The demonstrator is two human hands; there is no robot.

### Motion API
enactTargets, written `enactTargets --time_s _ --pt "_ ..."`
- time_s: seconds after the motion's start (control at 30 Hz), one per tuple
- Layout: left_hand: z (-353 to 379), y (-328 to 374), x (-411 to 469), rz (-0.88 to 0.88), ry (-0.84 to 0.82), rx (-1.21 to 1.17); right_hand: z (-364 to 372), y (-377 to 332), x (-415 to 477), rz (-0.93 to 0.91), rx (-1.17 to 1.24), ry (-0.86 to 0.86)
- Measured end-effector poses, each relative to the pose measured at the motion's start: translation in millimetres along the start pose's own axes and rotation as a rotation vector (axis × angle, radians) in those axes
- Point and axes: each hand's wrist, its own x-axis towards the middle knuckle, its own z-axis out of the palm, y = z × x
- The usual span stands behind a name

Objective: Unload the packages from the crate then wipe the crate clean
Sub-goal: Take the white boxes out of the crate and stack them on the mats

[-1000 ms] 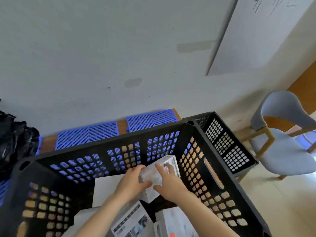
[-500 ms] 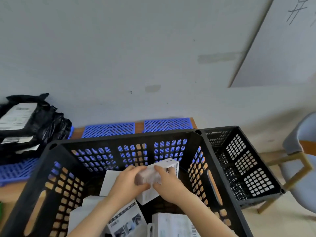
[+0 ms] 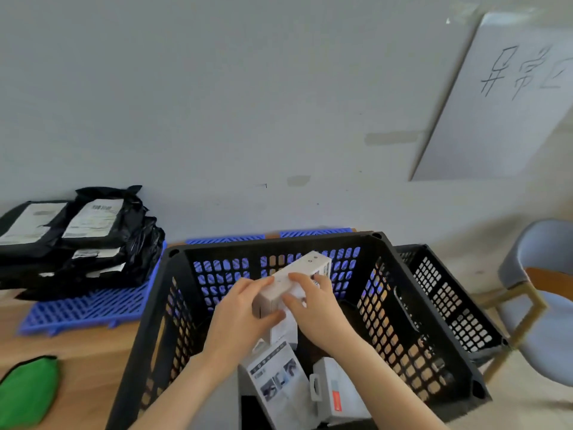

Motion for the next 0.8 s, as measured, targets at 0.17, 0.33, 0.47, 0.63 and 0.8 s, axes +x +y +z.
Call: enactTargets --time_s 0.17,0.33,0.47,0.63,0.8 --pt "-46 -5 -33 0.086 0.157 0.023 29 -47 -32 -0.087 0.086 0.121" --pt "-88 -10 -59 0.114 0.307 0.104 59 -86 -51 -0.150 0.352 0.157" --pt "-114 -9 -65 0.112 0.380 0.060 73 -111 -57 -0.211 0.563 0.127" --pt "-143 -15 -56 0.155 0.325 0.023 74 -128 -45 -0.228 0.676 0.064" --pt "-158 -27 -34 0.186 0.264 0.054 62 -141 -21 -0.285 0.760 0.056"
